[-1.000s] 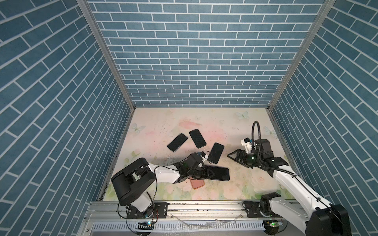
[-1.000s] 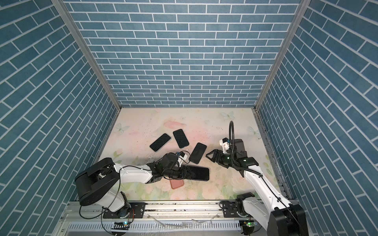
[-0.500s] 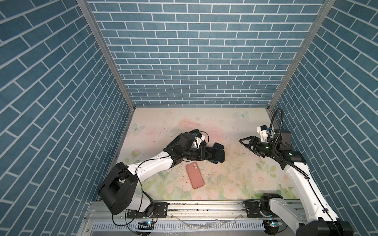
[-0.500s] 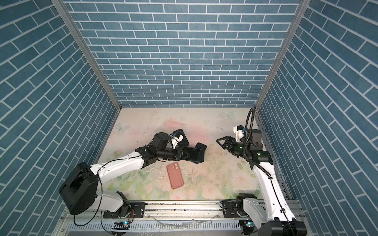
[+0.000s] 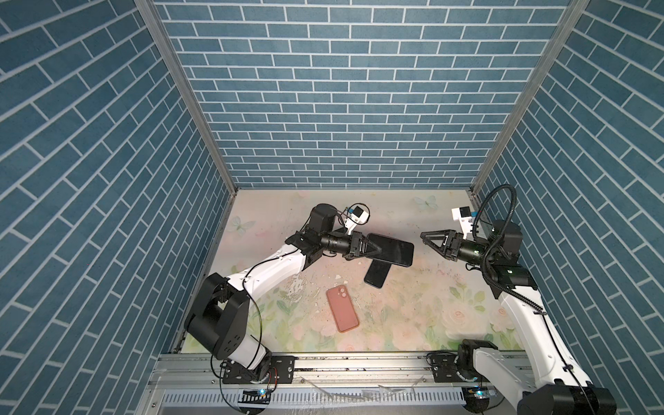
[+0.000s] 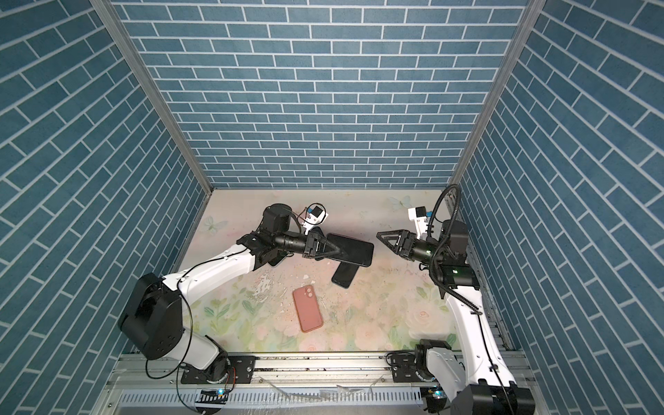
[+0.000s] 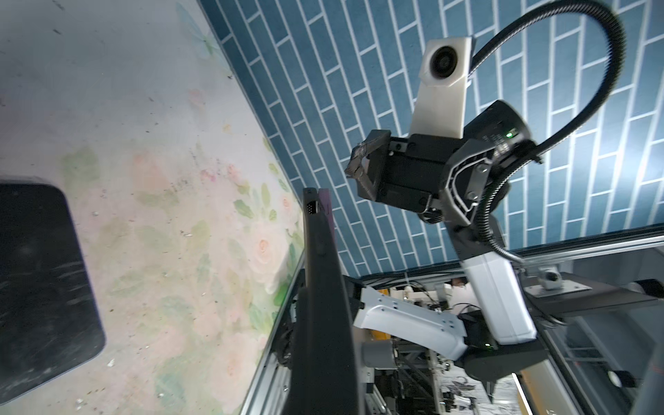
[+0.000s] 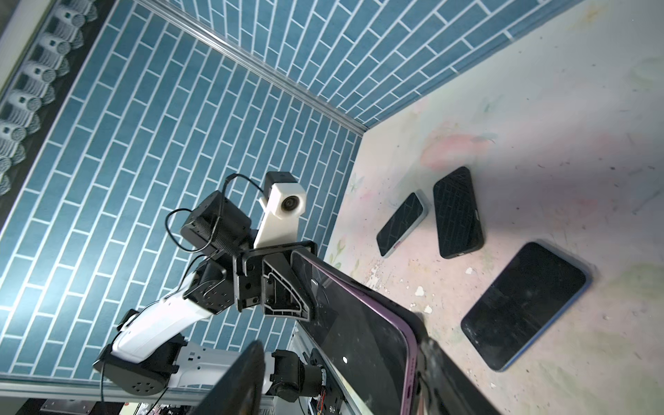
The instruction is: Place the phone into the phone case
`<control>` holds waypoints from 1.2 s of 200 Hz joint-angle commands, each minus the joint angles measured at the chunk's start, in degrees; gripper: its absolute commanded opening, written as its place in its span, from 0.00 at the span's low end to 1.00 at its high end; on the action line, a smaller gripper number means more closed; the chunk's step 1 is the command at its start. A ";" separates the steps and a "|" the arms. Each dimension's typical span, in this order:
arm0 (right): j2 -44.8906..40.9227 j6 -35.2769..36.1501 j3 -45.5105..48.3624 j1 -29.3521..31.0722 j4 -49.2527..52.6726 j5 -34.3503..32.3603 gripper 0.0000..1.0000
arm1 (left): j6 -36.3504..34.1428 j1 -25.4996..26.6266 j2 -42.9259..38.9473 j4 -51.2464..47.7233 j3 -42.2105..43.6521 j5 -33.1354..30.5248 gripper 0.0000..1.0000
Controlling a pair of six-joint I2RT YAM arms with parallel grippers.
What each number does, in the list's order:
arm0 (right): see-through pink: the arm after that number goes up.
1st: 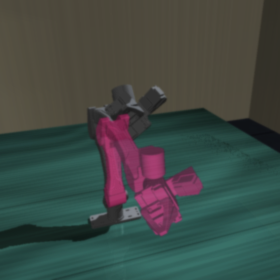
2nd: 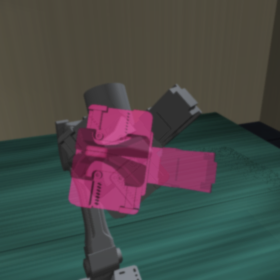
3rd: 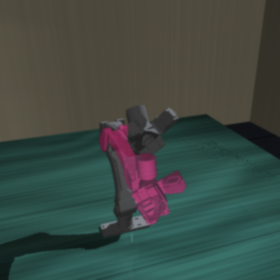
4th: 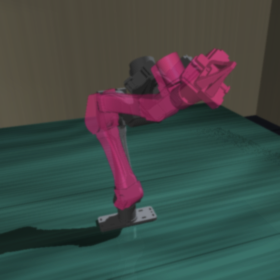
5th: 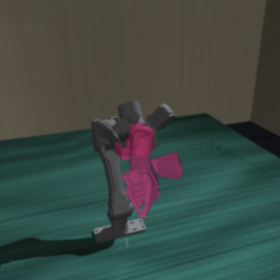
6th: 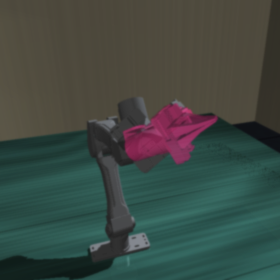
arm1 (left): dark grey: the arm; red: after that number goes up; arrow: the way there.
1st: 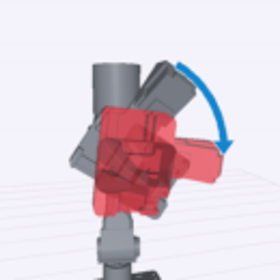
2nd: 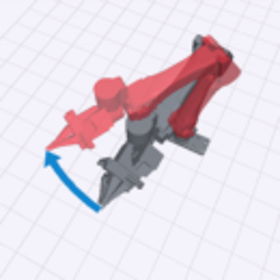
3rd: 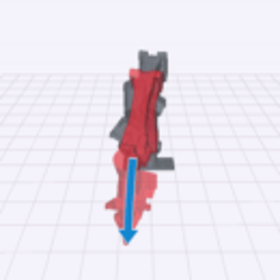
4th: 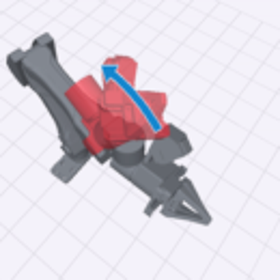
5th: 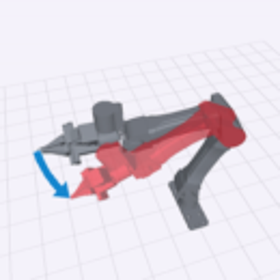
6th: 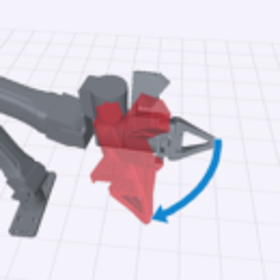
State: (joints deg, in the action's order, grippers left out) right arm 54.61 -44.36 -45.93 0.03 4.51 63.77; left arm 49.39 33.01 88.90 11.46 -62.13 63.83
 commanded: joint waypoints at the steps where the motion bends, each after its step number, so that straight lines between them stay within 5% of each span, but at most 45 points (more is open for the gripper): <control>1: 0.67 -5.10 0.67 -0.12 -9.72 4.79 0.64 | 8.68 -1.58 1.45 16.17 -2.12 7.71 0.00; 26: 2.10 -11.41 1.92 -0.12 -19.25 7.02 0.62 | 21.08 -2.33 3.79 32.04 -1.53 10.01 0.00; 63: 5.68 -21.71 3.37 0.04 -32.71 11.00 0.62 | 49.61 -3.22 12.59 65.92 -4.28 10.32 0.00; 125: 10.05 -33.04 2.34 1.10 -46.32 11.81 0.59 | 49.14 -3.22 16.01 64.70 -6.68 10.95 0.00; 162: 12.61 -34.19 0.35 2.59 -46.63 11.96 0.42 | 48.88 -3.22 17.42 64.43 -6.78 10.43 0.00; 240: 16.56 -34.48 -4.16 3.15 -44.38 10.94 0.35 | 47.33 -3.21 17.97 62.91 -5.90 11.14 0.00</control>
State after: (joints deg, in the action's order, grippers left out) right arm 70.74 -77.82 -47.29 2.68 -37.98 74.61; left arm 98.00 29.95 107.15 72.12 -67.09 74.24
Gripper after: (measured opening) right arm 0.382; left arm 0.128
